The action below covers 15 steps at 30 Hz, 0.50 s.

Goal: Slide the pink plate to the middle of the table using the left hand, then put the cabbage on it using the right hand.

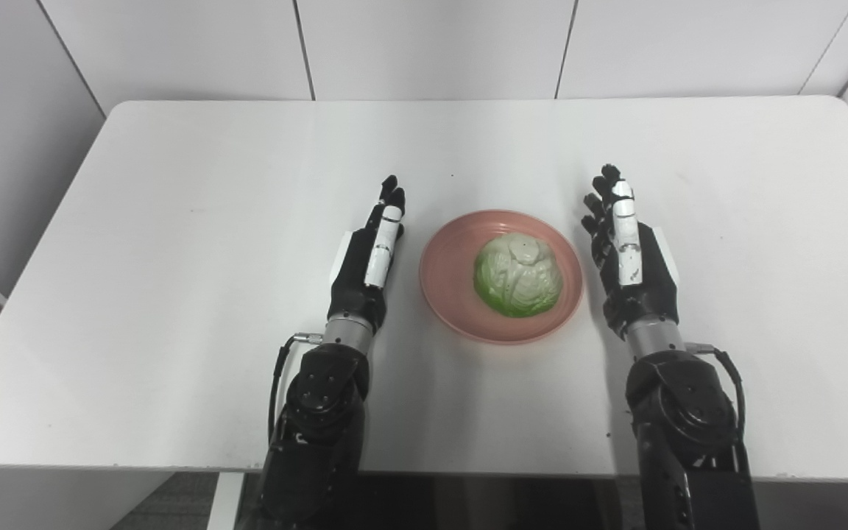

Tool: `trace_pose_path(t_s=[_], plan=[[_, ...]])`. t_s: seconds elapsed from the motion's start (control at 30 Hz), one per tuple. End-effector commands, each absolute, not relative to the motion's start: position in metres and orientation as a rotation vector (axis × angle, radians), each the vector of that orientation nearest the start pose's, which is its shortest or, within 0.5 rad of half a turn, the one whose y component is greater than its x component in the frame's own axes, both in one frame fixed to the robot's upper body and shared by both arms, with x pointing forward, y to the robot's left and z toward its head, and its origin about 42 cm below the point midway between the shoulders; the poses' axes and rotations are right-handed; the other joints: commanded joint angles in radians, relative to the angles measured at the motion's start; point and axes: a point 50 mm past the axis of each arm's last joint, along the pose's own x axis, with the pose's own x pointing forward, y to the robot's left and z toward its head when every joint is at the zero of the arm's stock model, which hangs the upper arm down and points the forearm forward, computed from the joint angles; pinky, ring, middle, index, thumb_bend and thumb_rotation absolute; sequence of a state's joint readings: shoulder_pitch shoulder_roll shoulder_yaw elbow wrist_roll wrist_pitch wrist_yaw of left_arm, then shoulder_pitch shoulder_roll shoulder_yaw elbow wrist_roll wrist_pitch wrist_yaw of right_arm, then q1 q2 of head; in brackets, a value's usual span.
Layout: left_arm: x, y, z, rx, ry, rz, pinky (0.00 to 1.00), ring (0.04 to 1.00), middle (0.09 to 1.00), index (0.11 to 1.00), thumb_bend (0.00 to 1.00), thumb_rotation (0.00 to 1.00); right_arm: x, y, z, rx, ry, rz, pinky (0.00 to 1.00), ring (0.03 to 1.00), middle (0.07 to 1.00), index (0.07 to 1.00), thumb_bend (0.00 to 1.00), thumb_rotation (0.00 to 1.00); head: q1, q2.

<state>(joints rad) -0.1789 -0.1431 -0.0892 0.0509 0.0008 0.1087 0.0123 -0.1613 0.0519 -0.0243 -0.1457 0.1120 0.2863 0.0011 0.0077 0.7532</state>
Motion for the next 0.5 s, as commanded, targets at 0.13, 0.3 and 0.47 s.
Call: trace_pose_path(t_s=[0.13, 0.3, 0.47], plan=[[0.339, 0.114, 0.144, -0.177, -0.109, -0.146, 1.00, 1.000, 1.000, 1.000, 0.52, 1.00, 0.330, -0.185, 0.167, 0.190, -0.056, 0.063, 1.00, 1.000, 1.000, 1.000, 0.65, 1.00, 0.007, -0.040], [0.341, 0.115, 0.138, -0.177, -0.098, -0.117, 1.00, 1.000, 1.000, 1.000, 0.54, 1.00, 0.329, -0.190, 0.154, 0.168, -0.047, 0.054, 1.00, 1.000, 1.000, 1.000, 0.68, 1.00, 0.015, -0.081], [0.344, 0.116, 0.136, -0.209, -0.096, -0.074, 1.00, 1.000, 1.000, 1.000, 0.53, 1.00, 0.329, -0.193, 0.148, 0.162, -0.064, 0.051, 1.00, 1.000, 1.000, 1.000, 0.69, 1.00, 0.024, -0.110]])
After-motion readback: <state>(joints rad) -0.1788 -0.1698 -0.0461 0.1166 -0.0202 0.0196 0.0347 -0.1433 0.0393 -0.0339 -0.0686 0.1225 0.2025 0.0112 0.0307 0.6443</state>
